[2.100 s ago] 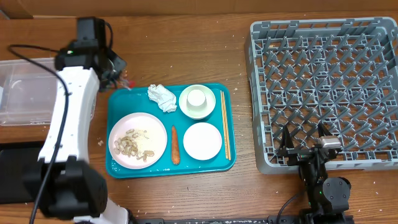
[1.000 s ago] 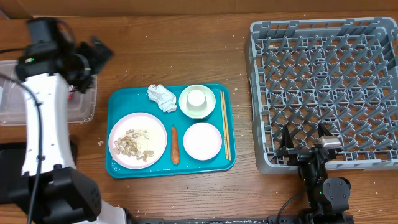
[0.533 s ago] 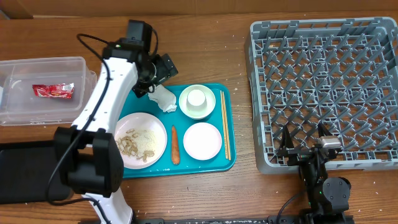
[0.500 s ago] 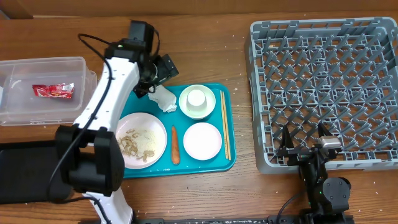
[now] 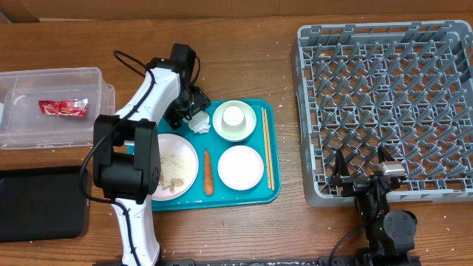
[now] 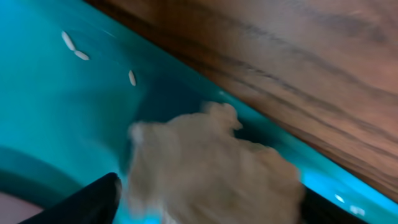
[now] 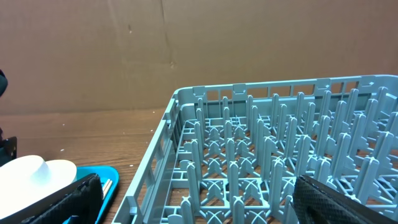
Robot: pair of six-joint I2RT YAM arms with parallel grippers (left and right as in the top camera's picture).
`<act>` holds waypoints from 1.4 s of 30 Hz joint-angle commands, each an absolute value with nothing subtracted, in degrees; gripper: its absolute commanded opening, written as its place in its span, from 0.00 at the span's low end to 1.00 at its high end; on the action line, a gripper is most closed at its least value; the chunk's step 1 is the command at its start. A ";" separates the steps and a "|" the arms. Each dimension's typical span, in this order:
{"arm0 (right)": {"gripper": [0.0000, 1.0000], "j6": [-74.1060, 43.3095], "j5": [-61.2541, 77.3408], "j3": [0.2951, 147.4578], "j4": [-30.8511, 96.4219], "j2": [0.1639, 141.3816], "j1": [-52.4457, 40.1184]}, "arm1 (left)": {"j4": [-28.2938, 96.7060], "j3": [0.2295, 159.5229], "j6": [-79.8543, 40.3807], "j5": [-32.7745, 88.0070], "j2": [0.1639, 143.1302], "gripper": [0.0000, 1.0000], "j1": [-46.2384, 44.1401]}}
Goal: Sort waste into correct bins and load items into the dishwasher
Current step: 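Reach the left gripper to the crumpled white tissue and grasp it, then carry the tissue left and drop it into the clear bin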
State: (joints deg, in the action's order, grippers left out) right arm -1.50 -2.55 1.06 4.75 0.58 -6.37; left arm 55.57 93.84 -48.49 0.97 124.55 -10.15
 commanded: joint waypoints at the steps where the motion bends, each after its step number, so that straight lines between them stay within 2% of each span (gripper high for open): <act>1: 1.00 -1.45 -2.87 0.47 4.58 0.16 -6.02 | 55.48 94.24 -49.71 -0.49 124.95 0.73 -10.52; 5: 1.00 -1.45 -2.87 0.47 4.58 0.16 -6.02 | 55.96 94.41 -49.71 -0.40 124.75 0.60 -10.52; 7: 1.00 -1.45 -2.87 0.47 4.58 0.16 -6.02 | 57.12 95.00 -49.71 -0.43 124.16 0.41 -10.50; 9: 1.00 -1.45 -2.87 0.47 4.58 0.16 -6.02 | 59.13 96.75 -48.95 -0.49 122.78 0.13 -10.48; 10: 1.00 -1.45 -2.87 0.47 4.58 0.16 -6.02 | 59.96 97.69 -48.47 -0.58 122.28 0.04 -10.46; 16: 1.00 -1.45 -2.87 0.47 4.58 0.16 -6.02 | 65.80 107.90 -47.35 -6.83 116.16 0.04 -8.23; 20: 1.00 -1.45 -2.87 0.47 4.58 0.16 -6.02 | 64.69 111.18 -47.37 -19.51 110.83 0.04 -3.60; 24: 1.00 -1.45 -2.87 0.47 4.58 0.16 -6.02 | 62.65 111.18 -47.33 -31.68 108.92 0.04 3.25; 28: 1.00 -1.45 -2.87 0.47 4.58 0.16 -6.02 | 62.41 111.09 -47.37 -31.46 110.41 0.04 12.38; 29: 1.00 -1.45 -2.87 0.47 4.58 0.16 -6.02 | 62.28 111.07 -47.35 -29.65 111.24 0.06 14.63; 30: 1.00 -1.45 -2.87 0.47 4.58 0.16 -6.02 | 62.26 111.07 -47.35 -28.18 111.77 0.12 16.12; 33: 1.00 -1.45 -2.87 0.47 4.58 0.16 -6.02 | 62.04 111.07 -47.35 -22.33 114.13 0.56 20.80; 34: 1.00 -1.45 -2.87 0.47 4.58 0.16 -6.02 | 62.08 111.07 -47.31 -19.84 114.76 0.66 22.22; 36: 1.00 -1.45 -2.87 0.47 4.58 0.16 -6.02 | 62.06 111.09 -46.26 -13.15 115.07 0.77 24.99; 42: 1.00 -1.45 -2.87 0.47 4.58 0.16 -6.02 | 63.16 111.26 -41.80 3.18 112.40 0.83 28.34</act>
